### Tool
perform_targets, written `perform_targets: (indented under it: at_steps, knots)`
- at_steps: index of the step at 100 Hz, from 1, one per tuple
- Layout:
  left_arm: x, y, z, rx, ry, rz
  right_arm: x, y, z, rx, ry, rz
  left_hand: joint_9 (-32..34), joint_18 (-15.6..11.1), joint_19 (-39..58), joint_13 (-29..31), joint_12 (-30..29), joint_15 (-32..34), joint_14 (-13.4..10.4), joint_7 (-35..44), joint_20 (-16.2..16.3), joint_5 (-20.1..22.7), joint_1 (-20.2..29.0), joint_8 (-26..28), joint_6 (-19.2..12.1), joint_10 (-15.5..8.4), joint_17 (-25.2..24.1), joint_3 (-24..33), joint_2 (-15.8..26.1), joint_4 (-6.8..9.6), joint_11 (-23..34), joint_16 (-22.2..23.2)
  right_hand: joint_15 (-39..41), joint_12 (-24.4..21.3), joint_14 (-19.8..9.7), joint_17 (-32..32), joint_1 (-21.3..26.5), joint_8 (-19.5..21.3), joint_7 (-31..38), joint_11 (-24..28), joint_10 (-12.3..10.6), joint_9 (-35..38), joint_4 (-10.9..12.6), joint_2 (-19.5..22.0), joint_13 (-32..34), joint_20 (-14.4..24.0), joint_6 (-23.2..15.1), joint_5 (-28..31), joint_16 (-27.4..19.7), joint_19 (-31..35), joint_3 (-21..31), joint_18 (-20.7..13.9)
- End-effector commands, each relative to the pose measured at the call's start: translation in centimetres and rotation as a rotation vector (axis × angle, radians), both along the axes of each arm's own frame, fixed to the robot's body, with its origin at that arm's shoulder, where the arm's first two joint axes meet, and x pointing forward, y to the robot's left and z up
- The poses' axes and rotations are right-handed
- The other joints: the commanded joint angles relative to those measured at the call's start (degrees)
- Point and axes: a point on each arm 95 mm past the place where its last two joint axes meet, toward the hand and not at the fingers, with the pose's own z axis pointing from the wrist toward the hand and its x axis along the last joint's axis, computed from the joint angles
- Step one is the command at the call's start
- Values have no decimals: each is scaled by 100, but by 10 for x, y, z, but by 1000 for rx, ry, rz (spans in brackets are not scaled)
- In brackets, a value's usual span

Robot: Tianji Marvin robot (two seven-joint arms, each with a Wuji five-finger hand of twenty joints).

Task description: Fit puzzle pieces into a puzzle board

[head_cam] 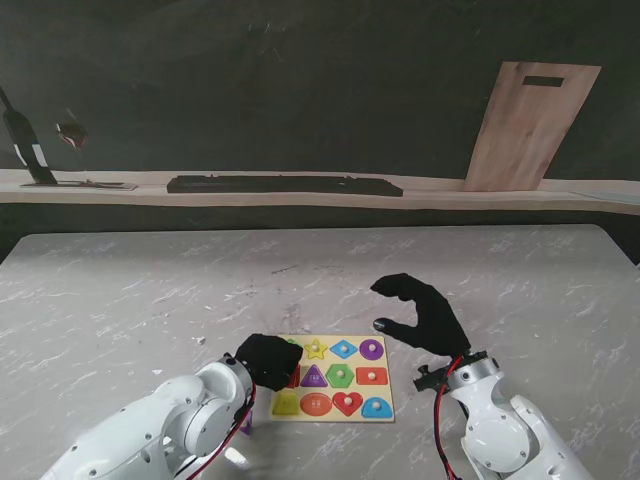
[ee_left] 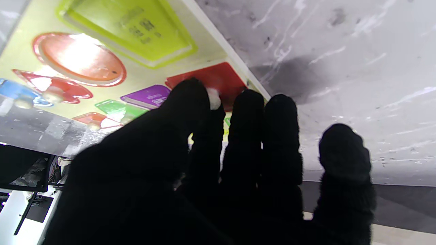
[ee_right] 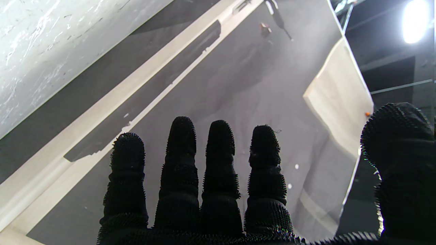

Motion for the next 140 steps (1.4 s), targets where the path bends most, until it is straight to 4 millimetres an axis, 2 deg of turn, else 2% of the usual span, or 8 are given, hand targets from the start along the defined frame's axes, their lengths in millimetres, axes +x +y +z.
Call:
perform_targets:
  at_steps: [1,58,84,116,140]
  knots:
    - [2,0,-3,-6,12,14,-2,2,-1,5,1,-1,102,-805,231,134,-85,165,-4,179,80,113,186,-63,87,314,11,124,-140,-40,-127,12,27,50,31,-42,-131,61,-6,-1,-29,101,15,97,145,112,-172,18,51,60,-91,39]
    - [5,-6,-8,-28,13,42,-3,2,-1,6,-1,0,79,-803,254,127,-113,167,3,133,101,87,247,-68,71,303,49,42,-76,-85,-140,-21,30,50,25,-45,-136,56,-14,1,-35,106,16,102,148,112,-164,16,52,57,-91,33]
    - [3,-7,-7,-50,23,43,-3,2,-1,5,-3,-1,97,-731,224,113,-185,128,93,85,103,64,361,-81,146,352,22,58,-6,-72,-236,-76,29,49,30,-47,-142,57,-10,-3,-24,104,16,111,146,112,-179,26,52,55,-90,32]
    - [0,2,-8,-5,18,66,-3,1,-1,5,-5,-3,192,-633,238,193,-661,19,248,-324,142,171,523,-268,361,450,69,-50,237,-62,-440,-357,26,49,32,-44,-146,59,-6,-3,-23,109,16,117,144,113,-178,27,52,56,-90,34]
    - [-1,3,-9,10,39,52,-3,1,-1,5,-6,-5,-26,-711,76,-48,-726,-75,268,-812,118,94,417,-368,383,422,-143,-59,-101,-69,-587,-411,28,48,29,-48,-148,58,-6,-5,-25,111,17,119,150,114,-177,30,53,56,-90,33]
